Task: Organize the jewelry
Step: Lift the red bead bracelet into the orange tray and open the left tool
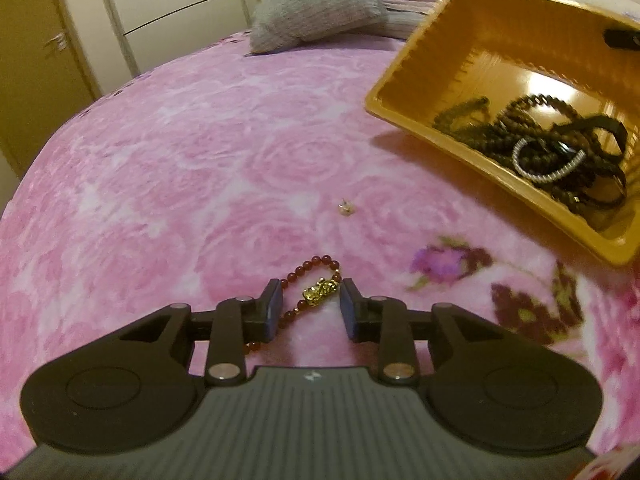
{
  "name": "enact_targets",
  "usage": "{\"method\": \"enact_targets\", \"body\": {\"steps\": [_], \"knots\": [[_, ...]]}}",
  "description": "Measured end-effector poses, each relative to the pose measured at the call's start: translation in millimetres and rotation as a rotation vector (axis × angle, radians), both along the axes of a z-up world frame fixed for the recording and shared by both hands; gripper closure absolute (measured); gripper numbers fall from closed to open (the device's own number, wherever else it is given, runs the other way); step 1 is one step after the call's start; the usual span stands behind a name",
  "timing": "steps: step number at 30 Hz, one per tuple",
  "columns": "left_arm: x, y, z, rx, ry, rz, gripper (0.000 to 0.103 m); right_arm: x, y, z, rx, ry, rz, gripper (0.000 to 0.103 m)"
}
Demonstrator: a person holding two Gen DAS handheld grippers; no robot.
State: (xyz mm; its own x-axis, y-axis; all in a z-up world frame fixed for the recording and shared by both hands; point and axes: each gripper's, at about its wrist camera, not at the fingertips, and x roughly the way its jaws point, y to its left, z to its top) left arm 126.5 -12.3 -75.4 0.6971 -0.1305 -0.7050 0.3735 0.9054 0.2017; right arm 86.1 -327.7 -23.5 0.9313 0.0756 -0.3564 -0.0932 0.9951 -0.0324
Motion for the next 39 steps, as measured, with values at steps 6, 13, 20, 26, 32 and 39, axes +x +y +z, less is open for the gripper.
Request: {"method": "enact_targets", "body": {"steps": [6,13,20,26,32,39], "knots": [[6.2,0.0,0.9,0.042,0.021,-0.091,0.075,0.2,0.3,0.0,0.001,0.000,-0.001,0.096],[13.0,-1.4,1.9,0.038,0.075,-0.148,0.089,0.6,0.6,-0.4,0.000,0.001,0.000,0.096],[8.3,-2.3,6.0,0.023,0.066,-0.114,0.091,0.7,0.4,-0.2,0.000,-0.001,-0.001,0.096],[-2.8,0.1,20.5,-0.050,0.022,-0.052,0.091,0.6,0.2,-0.3,0.000,0.000,-0.001,0.096],[-5.4,1.4,38.9,-0.114,0.003,0.015,0.091,0.8,-1.0,-0.1,0.001,-0.003,0.001,0.096],[-3.5,8.1,67.6,-0.199,-0.019,0.069,0.091,0.9,-1.6,0.3,0.000,-0.003,0.002,0.096]]}}
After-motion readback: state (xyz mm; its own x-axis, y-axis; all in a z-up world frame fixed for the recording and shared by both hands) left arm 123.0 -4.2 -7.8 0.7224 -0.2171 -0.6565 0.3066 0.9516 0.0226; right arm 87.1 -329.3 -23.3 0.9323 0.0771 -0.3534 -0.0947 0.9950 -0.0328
